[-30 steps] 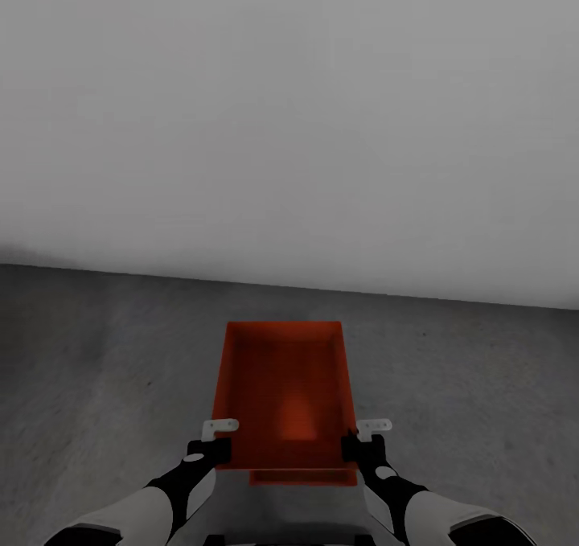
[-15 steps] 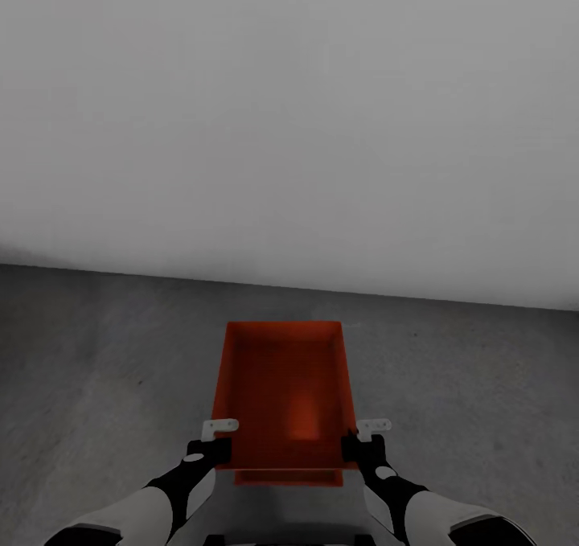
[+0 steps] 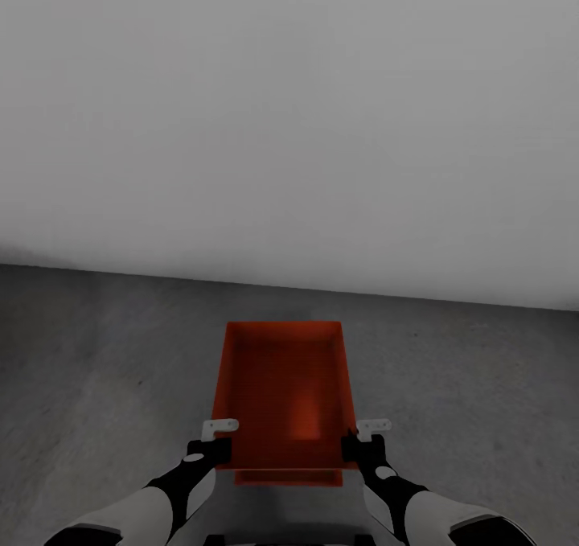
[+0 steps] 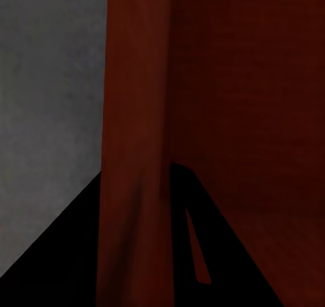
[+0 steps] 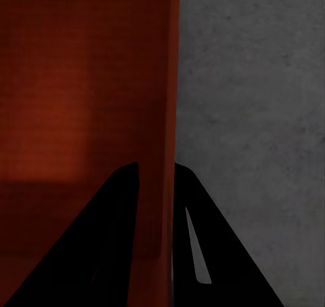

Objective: Move the two storage containers from the living room to the garage. In the garage, place one container on the floor and stack the other container on top of it (either order is fine).

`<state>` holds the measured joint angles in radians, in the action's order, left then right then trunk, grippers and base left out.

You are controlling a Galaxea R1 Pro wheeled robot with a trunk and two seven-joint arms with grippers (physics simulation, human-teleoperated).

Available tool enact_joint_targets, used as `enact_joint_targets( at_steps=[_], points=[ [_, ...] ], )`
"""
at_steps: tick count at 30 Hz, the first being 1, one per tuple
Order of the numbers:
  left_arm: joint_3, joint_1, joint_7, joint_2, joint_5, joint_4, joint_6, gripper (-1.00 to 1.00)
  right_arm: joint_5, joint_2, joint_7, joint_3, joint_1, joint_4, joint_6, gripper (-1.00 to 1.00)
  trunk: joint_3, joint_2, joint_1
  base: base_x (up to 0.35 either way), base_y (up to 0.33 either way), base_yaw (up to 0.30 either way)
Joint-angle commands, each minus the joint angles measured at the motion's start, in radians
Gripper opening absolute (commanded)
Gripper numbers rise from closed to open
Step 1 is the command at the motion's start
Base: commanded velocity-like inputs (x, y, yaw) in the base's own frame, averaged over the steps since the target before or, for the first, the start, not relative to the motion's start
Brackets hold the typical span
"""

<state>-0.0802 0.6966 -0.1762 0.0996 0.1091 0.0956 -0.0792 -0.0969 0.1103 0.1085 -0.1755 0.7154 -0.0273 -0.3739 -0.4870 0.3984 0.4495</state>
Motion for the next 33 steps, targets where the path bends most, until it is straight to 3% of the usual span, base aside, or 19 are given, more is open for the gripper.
enact_joint_targets(
  at_steps=[1,11,33],
  points=[
    [0.053,0.001,-0.011,0.0,0.0,0.001,-0.005,-1.0,-0.043,0.0,0.009,0.013,0.001,-0.005,-0.01,-1.0,-0.001,0.002,0.0,0.0,0.0,-0.023],
    [0.053,0.001,-0.01,0.0,0.0,0.001,-0.005,-1.0,-0.043,0.0,0.01,0.013,0.001,-0.005,-0.01,-1.0,-0.001,0.002,0.0,0.0,0.0,-0.111],
    [0.053,0.001,-0.011,0.0,0.0,0.001,-0.004,-1.0,-0.043,0.0,0.01,0.013,0.001,-0.005,-0.009,-1.0,-0.001,0.002,0.0,0.0,0.0,-0.005]
  ],
)
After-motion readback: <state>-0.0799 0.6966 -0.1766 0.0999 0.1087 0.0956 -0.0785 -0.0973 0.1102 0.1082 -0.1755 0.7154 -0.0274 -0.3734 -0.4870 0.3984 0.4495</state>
